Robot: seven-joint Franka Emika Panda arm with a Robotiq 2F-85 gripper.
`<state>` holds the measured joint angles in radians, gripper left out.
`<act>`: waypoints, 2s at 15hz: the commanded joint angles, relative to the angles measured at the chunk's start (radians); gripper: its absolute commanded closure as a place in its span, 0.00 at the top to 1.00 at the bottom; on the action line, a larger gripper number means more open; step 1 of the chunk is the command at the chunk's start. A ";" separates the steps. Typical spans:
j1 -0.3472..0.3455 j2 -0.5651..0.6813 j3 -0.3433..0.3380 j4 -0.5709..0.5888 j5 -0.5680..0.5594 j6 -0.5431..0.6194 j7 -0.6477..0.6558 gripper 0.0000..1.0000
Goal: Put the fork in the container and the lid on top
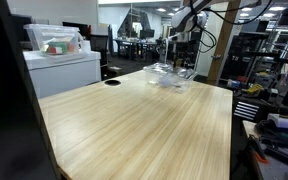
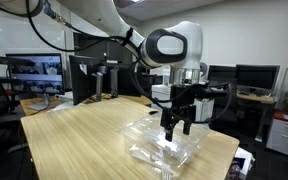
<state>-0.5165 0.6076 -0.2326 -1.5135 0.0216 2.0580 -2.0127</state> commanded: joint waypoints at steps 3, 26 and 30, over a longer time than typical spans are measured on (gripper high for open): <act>0.007 -0.026 -0.007 -0.056 -0.045 -0.014 0.085 0.68; -0.003 -0.027 0.038 -0.062 -0.083 0.047 -0.063 0.17; -0.001 -0.023 0.039 -0.060 -0.080 0.054 -0.087 0.17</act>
<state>-0.5099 0.5989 -0.2078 -1.5355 -0.0505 2.0778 -2.0596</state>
